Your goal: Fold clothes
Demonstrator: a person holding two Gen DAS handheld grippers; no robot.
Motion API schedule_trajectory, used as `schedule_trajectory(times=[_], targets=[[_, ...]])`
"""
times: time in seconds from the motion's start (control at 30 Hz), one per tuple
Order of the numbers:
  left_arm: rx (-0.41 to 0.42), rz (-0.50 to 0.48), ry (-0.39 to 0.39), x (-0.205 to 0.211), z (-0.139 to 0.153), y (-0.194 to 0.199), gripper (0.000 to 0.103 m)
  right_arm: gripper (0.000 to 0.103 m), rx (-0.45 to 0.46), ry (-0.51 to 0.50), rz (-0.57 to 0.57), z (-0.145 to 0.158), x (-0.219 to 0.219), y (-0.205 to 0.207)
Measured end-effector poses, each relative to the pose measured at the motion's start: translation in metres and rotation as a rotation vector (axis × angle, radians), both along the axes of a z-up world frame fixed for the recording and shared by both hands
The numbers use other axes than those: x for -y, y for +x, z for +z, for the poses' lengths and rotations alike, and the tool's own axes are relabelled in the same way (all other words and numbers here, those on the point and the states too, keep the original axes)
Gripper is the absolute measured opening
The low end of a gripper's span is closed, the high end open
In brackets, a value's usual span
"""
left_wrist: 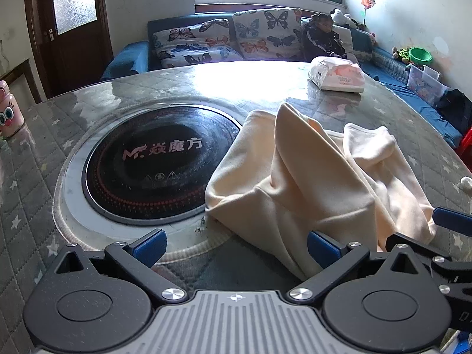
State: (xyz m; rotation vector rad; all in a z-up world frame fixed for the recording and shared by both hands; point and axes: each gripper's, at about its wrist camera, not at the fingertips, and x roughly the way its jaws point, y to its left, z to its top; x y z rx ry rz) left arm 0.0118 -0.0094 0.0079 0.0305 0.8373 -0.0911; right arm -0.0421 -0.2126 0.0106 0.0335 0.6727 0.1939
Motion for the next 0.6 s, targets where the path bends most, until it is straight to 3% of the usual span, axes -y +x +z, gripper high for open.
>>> schedule_trajectory(times=[0.6], targets=[[0.035, -0.046, -0.026, 0.016, 0.013, 0.024, 0.103, 0.076, -0.008, -0.001, 0.002, -0.004, 0.006, 0.019]])
